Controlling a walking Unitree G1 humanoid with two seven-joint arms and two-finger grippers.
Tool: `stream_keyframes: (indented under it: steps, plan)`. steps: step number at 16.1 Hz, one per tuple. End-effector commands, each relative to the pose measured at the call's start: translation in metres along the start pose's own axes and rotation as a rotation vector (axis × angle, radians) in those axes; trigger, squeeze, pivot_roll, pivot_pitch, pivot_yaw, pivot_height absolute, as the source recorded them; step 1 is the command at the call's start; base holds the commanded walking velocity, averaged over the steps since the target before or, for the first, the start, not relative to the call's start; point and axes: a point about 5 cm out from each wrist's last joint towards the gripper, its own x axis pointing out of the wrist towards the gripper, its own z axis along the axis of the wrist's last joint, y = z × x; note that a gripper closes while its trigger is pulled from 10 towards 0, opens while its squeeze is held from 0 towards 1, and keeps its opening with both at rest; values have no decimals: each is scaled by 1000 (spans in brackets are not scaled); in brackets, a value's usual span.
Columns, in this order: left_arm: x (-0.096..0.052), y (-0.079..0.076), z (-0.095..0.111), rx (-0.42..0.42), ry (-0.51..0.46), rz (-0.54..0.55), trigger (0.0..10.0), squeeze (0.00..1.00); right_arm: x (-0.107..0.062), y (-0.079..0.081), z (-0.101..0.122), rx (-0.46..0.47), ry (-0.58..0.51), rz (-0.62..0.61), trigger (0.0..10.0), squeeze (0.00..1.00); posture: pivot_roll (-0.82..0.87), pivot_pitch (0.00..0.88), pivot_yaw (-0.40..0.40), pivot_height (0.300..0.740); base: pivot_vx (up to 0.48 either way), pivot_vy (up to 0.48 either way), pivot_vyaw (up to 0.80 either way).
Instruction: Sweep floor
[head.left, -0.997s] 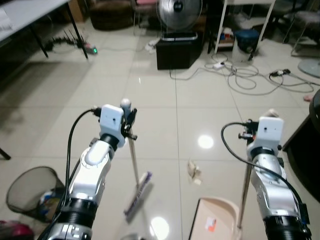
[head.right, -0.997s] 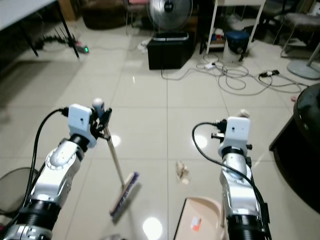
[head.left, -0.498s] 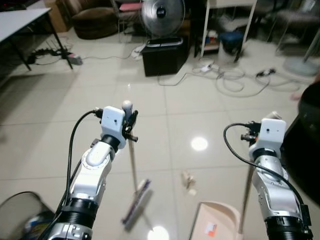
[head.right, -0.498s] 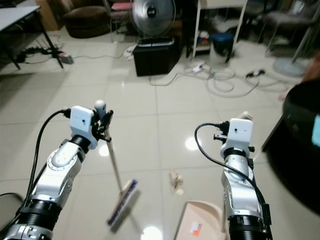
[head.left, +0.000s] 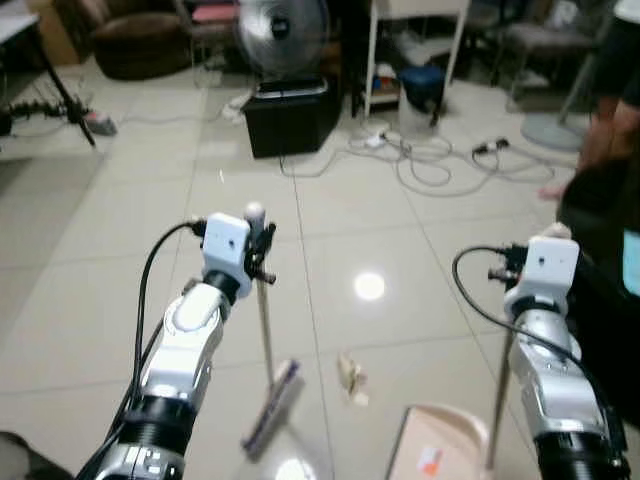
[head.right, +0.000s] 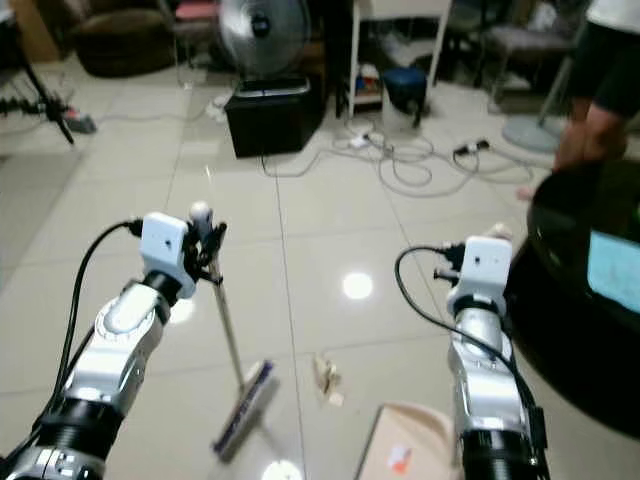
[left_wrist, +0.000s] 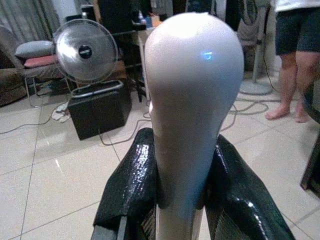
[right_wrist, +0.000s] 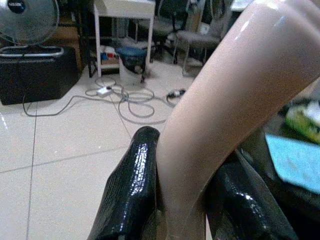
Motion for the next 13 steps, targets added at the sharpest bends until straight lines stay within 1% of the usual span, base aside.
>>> stream_keyframes:
  steps: [1,2,4,7,9,11,13]
  plan:
    - [1,13,10,51,-30,29,10000,0,2,9,11,25,-49,24,10000,0,-58,0,43,740,386,0,0]
    - [1,13,10,51,-30,30,10000,0,3,8,12,23,-50,22,10000,0,-58,0,43,740,386,0,0]
    - [2,13,11,50,-31,34,10000,0,5,4,12,-8,-57,6,10000,0,-52,0,40,740,388,0,0]
    - [3,14,11,51,-31,38,10000,0,7,1,11,-7,-55,-7,10000,0,-49,2,39,740,386,0,0]
    - [5,17,10,48,-27,44,10000,0,10,-2,9,-26,-59,-23,10000,0,-43,8,39,740,386,0,0]
    - [7,18,10,46,-23,47,10000,0,12,-4,7,-83,-93,-41,10000,0,-32,16,40,740,390,0,0]
    - [6,20,9,45,-14,49,10000,0,14,-6,2,-134,-99,-61,10000,0,-20,31,49,740,388,0,0]
